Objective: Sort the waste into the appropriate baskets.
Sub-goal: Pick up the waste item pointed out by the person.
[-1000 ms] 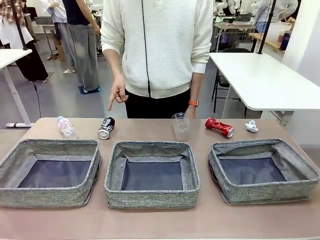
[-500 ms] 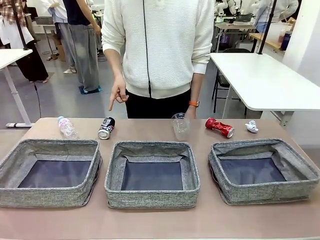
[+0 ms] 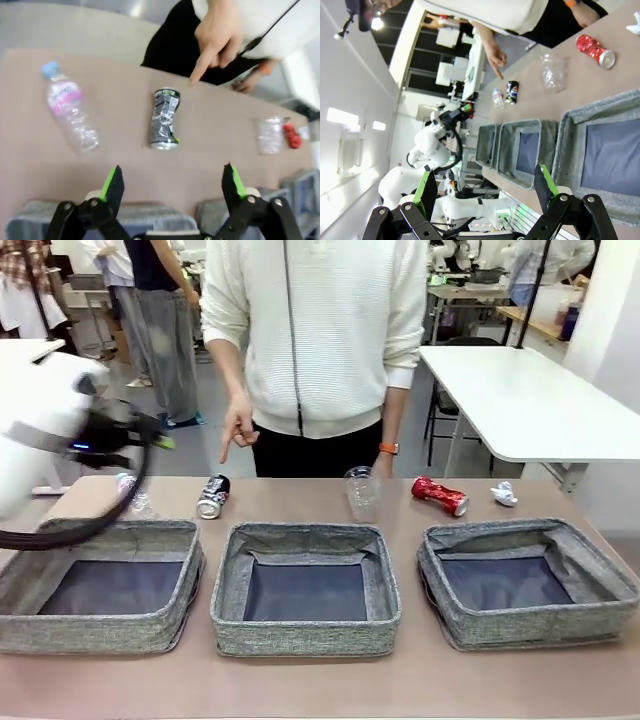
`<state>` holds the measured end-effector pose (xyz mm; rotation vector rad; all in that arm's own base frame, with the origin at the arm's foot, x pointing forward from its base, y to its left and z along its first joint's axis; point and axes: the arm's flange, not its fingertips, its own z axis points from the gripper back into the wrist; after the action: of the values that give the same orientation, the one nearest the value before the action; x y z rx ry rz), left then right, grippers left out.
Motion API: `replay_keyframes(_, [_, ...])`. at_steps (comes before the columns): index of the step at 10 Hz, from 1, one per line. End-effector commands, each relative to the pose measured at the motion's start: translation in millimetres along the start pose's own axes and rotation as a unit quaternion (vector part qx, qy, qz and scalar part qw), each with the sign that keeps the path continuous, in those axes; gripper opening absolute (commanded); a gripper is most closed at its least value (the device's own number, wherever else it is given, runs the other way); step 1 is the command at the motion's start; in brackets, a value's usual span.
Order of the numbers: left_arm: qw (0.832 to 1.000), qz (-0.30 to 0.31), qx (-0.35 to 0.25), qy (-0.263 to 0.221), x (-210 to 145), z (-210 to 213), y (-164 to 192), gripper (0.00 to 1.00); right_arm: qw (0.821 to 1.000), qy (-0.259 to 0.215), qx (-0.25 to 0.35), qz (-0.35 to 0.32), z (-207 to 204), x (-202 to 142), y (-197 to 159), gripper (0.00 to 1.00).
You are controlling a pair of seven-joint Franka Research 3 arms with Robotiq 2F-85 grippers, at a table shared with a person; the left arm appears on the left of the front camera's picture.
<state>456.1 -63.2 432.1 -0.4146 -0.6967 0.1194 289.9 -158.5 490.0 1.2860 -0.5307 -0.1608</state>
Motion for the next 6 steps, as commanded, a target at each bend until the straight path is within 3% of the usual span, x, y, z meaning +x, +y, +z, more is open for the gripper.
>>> replay_keyframes(1, [0.998, -0.047, 0.025, -0.022, -0.9, -32.6, -11.9, 1.0, 1.0, -0.007, 0.012, 0.014, -0.8, 2.7, 0.7, 1.0])
replay_keyframes(2, [1.0, 0.0, 0.0, 0.0, 0.0, 0.0, 0.0, 1.0, 1.0, -0.007, 0.012, 0.014, -0.8, 2.7, 0.7, 1.0])
replay_keyframes(4, [1.0, 0.0, 0.0, 0.0, 0.0, 0.0, 0.0, 1.0, 1.0, -0.007, 0.012, 0.014, -0.8, 2.7, 0.7, 1.0])
replay_keyframes(6, [0.999, -0.045, 0.011, 0.012, -6.6, -23.0, -10.2, 1.0, 1.0, -0.007, 0.012, 0.014, -0.8, 2.7, 0.7, 1.0])
